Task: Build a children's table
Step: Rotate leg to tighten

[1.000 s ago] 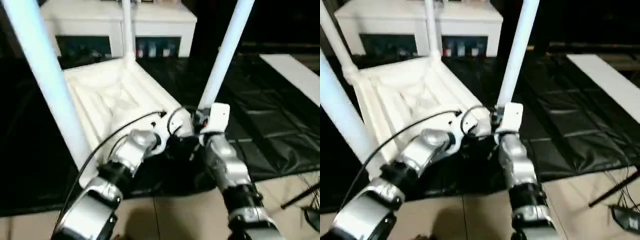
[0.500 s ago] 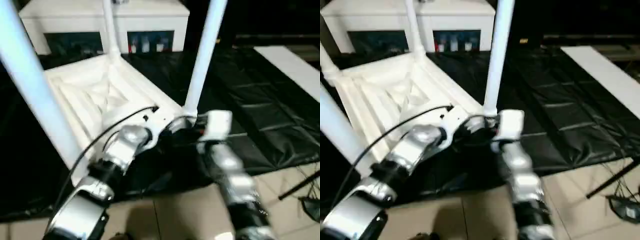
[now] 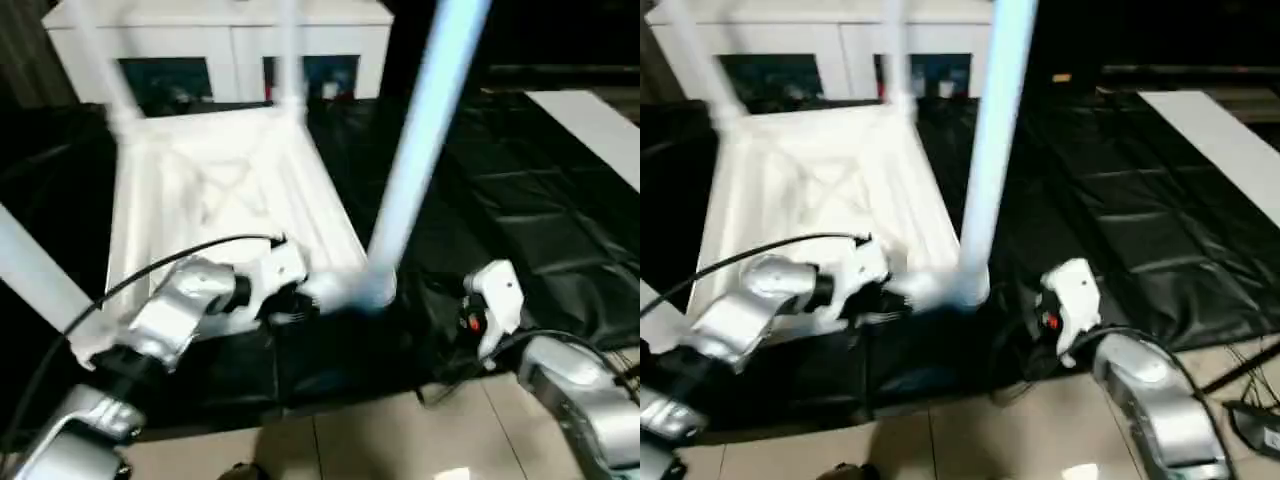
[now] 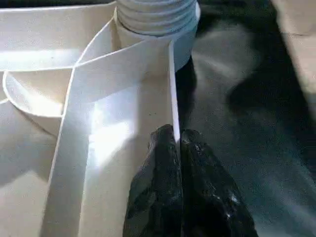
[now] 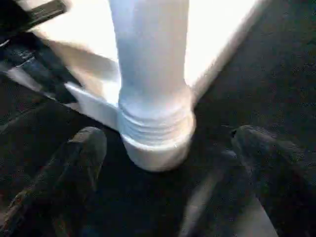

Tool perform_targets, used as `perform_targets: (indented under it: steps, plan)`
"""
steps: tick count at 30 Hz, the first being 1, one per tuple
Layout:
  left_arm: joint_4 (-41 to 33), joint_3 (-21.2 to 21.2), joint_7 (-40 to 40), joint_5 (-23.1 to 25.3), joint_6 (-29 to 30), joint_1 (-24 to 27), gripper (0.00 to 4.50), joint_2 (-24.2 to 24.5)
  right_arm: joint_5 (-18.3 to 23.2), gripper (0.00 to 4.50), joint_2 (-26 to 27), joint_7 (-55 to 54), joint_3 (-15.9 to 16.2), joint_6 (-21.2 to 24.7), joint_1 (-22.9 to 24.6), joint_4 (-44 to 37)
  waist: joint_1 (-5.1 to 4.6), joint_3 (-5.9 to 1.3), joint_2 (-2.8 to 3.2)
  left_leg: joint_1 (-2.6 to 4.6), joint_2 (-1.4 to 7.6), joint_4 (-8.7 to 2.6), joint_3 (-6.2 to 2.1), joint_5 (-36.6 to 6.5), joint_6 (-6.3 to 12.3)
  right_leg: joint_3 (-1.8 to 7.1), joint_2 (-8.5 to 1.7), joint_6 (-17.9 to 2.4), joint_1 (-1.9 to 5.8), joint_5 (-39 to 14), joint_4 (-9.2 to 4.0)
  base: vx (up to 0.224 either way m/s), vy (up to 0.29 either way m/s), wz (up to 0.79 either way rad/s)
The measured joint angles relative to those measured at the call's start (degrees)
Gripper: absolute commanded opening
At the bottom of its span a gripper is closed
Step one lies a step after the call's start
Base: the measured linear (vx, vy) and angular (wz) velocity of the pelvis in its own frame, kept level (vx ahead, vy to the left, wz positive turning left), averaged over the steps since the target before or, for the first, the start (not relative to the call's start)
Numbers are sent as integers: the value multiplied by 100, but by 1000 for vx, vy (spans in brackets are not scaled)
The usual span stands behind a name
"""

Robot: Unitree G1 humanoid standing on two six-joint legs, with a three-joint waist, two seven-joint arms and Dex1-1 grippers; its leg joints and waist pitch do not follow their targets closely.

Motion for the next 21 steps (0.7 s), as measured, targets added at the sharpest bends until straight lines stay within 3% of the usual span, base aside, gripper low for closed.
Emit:
perform_targets:
  steps: [4, 15, 20, 21]
  plan:
    - [-247, -126, -353, -64, 97, 45, 0, 124, -89, 447, -88, 350, 204, -24, -304, 133, 50, -2, -4, -9, 1, 22, 6, -4, 11, -1, -4, 3, -1, -17, 5, 13, 2, 1]
    - [-289, -172, -376, -52, 190, 44, 0, 163, -391, 447, -86, 718, 624, -379, -910, 795, 19, -2, -29, 3, 13, 83, 7, -8, 14, 5, -5, 5, -5, -18, 87, 0, 0, 0]
    - [-289, -173, -377, -48, 219, 43, 0, 168, -413, 447, -86, 798, 673, -492, -980, 924, 21, -4, -33, 11, 16, 84, 6, -7, 13, 4, -3, 5, -4, -18, 100, 0, 0, 0]
    - [-289, -173, -377, -47, 220, 43, 0, 170, -413, 419, -86, 805, 684, -510, -993, 947, 19, -4, -33, 12, 16, 85, 6, -7, 13, 4, -3, 5, -3, -18, 101, 0, 0, 0]
